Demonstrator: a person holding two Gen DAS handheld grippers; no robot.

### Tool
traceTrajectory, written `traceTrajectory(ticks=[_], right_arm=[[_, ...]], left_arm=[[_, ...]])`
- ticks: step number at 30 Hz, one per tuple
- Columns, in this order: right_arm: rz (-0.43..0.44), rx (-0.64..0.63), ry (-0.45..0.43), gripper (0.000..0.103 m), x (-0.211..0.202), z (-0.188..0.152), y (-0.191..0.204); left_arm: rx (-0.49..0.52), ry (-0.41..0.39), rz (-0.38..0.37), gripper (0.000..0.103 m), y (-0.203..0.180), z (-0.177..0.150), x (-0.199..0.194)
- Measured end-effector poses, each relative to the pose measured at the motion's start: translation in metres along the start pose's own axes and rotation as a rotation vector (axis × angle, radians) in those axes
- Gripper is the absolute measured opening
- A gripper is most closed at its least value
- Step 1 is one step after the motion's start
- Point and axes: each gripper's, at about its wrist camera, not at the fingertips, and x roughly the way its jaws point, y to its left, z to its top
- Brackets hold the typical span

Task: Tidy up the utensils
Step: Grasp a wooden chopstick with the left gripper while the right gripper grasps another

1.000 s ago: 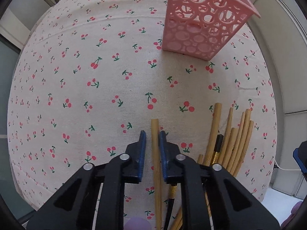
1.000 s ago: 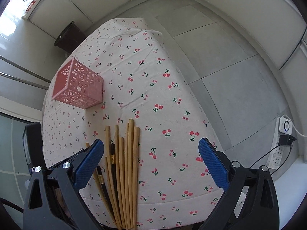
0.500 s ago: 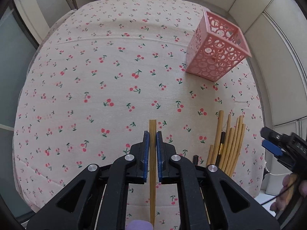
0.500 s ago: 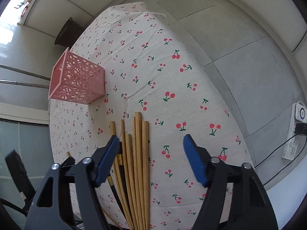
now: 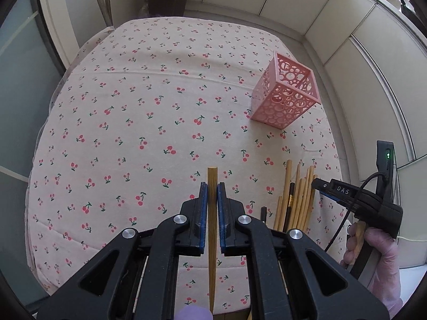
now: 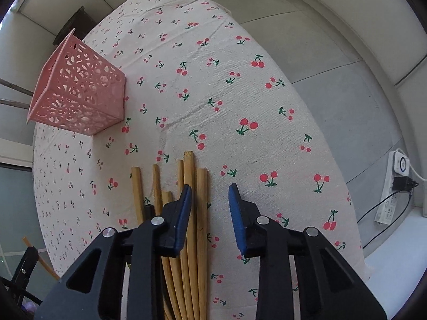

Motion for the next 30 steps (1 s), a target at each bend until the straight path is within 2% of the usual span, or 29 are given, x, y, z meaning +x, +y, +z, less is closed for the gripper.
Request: traceTrajectory(ticks=[4,8,13,16,20,21,23,28,30], right_arm=[[-0.003,-0.005,-0.005,0.026,0.001,0.0,0.003],[0.04,0.044,0.01,0.026,-0.002,-0.005,-0.005],[0.029,0.037,0.002,0.023,-0.003,-0.007,-0.007],[-0.005,-0.003,-0.002,0.023,-0.001,-0.01,0.0],[-0.089,-0.132,-0.04,0.023,0.001,-0.018,0.021],[-0.098,-0.147,-0.045,0.023,0.001,-0.018,0.024],[-0.09,-0.154,-0.043,0.009,0.0,-0.018,0.023],[-0.014,-0.117,-0.045,0.008,-0.004,-0.009,0.013],[0.001,-0.108,-0.069,0.008,-0.011,-0.007,0.007]], left_arm=[[-0.01,-0.002,-0.009,0.007,0.006,0.0,-0.003],[-0.023,-0.002,-0.016,0.007,0.01,0.001,-0.004],[-0.005,-0.008,-0.023,0.008,0.005,0.001,-0.005],[-0.005,-0.005,-0.028,0.008,0.005,0.0,-0.004],[-0.007,0.006,-0.027,0.008,0.008,0.003,0.0],[-0.012,0.021,-0.026,0.01,0.01,0.004,0.003],[-0.063,0.066,-0.03,0.02,0.021,0.006,0.016],[-0.185,0.192,-0.024,0.027,0.044,0.008,0.053],[-0.197,0.219,-0.016,0.028,0.044,0.006,0.064]])
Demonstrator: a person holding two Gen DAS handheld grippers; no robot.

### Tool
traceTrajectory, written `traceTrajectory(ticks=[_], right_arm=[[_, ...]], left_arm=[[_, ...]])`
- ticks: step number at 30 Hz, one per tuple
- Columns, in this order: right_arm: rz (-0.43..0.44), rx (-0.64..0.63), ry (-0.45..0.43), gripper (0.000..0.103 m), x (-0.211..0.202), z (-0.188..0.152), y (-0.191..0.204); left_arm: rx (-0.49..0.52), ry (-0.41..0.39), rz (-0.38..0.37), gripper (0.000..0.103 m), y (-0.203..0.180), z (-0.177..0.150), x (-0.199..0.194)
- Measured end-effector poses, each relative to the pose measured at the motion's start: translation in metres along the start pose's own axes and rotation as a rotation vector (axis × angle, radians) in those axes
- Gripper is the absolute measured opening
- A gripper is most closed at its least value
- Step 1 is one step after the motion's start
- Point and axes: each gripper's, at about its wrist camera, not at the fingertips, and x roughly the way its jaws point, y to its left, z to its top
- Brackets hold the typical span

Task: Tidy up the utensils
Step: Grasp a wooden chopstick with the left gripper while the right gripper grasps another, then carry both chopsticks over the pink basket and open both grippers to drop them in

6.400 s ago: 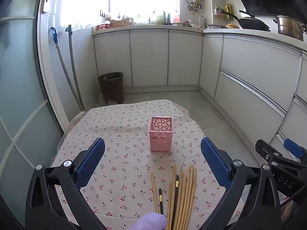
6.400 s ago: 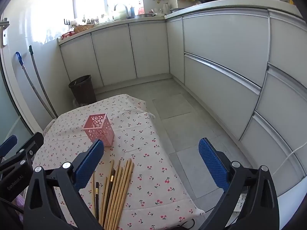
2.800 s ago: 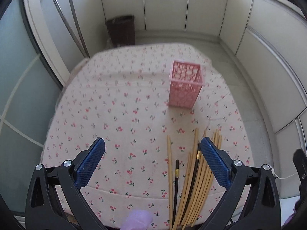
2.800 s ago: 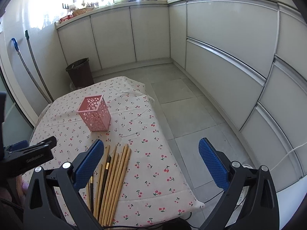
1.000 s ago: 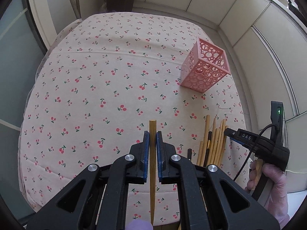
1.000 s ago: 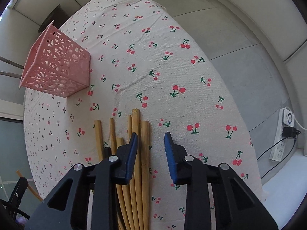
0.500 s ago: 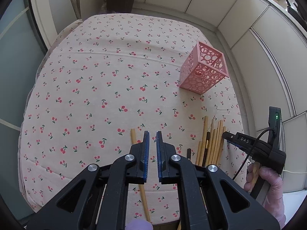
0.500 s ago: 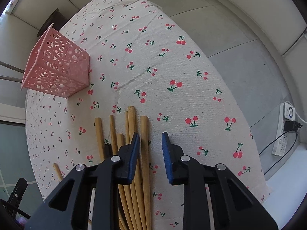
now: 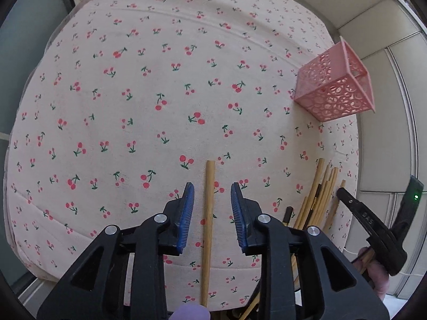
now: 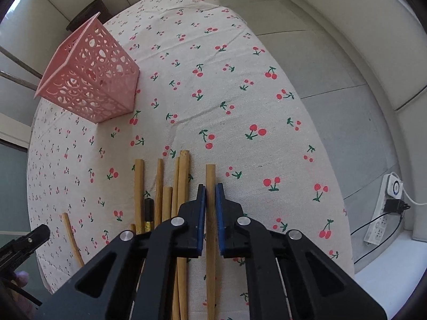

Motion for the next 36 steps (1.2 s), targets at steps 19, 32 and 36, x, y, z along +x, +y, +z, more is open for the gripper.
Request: traceTrajectory(ticks=[19,32,36], right_arm=[[0.207,-0.048,-0.213,0.008,-0.096,-0.003,-0.009],[0.239,-0.015,-0.407,0.008,-0.164,-0.008,-0.033],[0.255,-0.031,-0.457,0.008,-0.185,-0.007,-0.029]], left_arm=[[0.144,-0.147,0.074,0.006,-0.031,-0.019,0.0],[0.155,-0.383,-0.05,0.006,-0.021,-0.037,-0.1],[0.188,-0.464,-0.038,0.006,-0.023,-0.044,-0.127]])
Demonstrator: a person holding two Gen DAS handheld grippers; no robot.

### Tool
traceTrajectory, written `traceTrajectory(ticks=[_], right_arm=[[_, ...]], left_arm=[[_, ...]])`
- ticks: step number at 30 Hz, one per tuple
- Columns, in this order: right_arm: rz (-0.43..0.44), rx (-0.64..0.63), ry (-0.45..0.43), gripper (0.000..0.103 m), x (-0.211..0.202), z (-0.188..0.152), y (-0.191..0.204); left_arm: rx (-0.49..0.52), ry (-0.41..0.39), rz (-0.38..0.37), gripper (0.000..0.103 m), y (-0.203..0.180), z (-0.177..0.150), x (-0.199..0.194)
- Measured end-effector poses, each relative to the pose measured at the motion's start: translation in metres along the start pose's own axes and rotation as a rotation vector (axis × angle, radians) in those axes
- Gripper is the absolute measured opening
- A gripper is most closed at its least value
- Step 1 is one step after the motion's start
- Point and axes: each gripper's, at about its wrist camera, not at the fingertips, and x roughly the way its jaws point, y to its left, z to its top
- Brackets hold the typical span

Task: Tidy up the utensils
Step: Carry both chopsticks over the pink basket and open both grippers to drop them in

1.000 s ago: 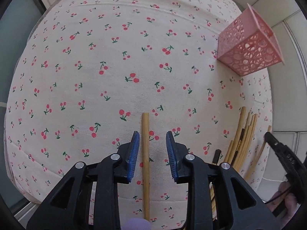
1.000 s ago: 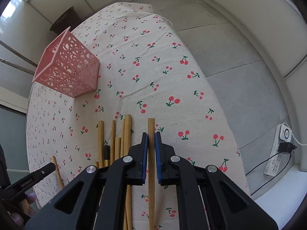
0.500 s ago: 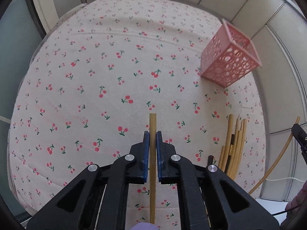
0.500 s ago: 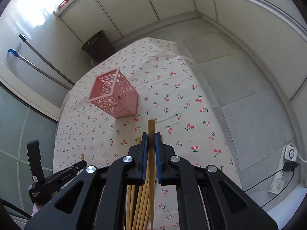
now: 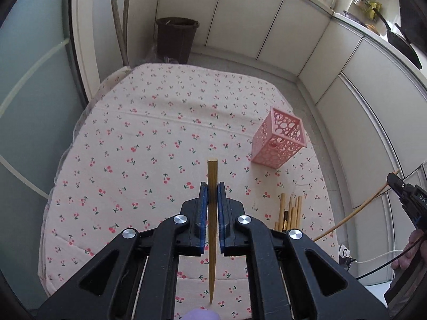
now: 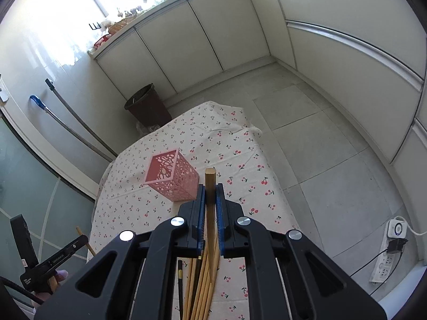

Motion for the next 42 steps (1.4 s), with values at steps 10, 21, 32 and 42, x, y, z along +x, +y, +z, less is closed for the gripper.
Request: traceTrajectory(ticks=[10,21,32,42], right_arm=[[0.098,0.043,-0.151,0.008,-0.038,0.051,0.016],[0.102,0.108,-0.233,0.008,-0.033,0.085,0.001],[0.105,0.168,-0.251,0.008,-0.037,0.095,-0.029],[0.12,0.178,-0.24,0.008,-0.033,0.095,-0.028]], left_arm=[[-0.064,-0.212,-0.022,0.006,-0.005,0.054,-0.059],[-0.054,-0.305,-0.114,0.006,-0.069,0.129,-0.061],[0.031,-0.264,-0.044,0.006,-0.119,0.143,0.001],[0.04,-0.25,-0.064,0.037,-0.12,0.133,0.009]])
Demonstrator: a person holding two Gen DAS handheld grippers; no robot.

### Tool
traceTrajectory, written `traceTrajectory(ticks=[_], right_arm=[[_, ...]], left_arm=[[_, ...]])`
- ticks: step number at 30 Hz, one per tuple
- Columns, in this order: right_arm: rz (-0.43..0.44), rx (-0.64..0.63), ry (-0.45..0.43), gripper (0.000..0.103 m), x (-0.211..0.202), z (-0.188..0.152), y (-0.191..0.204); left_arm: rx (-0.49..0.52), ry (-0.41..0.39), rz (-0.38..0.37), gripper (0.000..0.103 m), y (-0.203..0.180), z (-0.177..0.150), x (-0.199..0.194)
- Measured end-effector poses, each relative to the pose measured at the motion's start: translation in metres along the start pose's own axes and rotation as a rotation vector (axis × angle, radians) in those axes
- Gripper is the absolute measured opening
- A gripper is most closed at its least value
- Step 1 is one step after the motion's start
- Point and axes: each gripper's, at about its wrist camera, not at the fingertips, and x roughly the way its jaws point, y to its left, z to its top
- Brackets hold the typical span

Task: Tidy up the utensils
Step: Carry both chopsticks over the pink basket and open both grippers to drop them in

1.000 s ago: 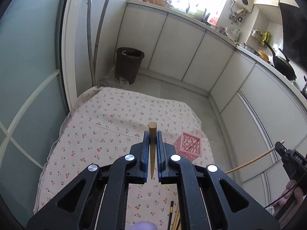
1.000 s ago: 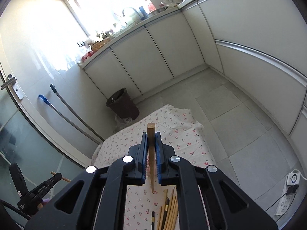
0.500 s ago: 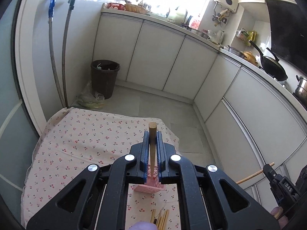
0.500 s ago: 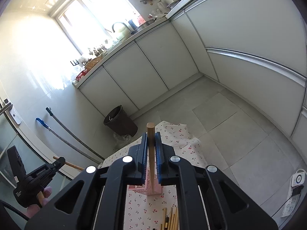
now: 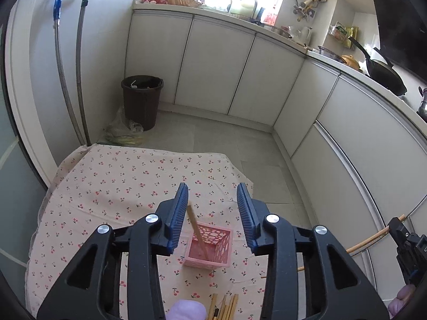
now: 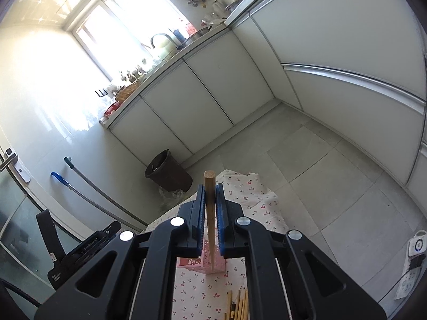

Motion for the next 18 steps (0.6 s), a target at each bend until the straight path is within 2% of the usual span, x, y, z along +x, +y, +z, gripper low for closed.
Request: traceTrajectory(ticks=[4,8,12,14,18], right_arm=[[0.012,0.0,-0.002,0.008,0.003,0.0,0.004],[0.024,-0.021,-0.022,0.008,0.009,0.0,0.019],[0.02,-0.066,-0.049,0.008,0.022,0.0,0.04],[0.022,-0.067,-0.046,0.008,0.032,-0.004,0.046],[0.015,-0.063,-0.056,0.008,0.051,-0.012,0.053]], left_arm=[[-0.022,-0.042,0.012,0.037,0.014,-0.006,-0.024],[-0.09,-0.055,0.018,0.038,0.044,-0.028,-0.044],[-0.158,-0.02,0.058,0.038,0.076,-0.049,-0.047],[-0.162,0.016,0.057,0.038,0.083,-0.049,-0.042],[-0.134,0.006,0.093,0.038,0.09,-0.048,-0.049]])
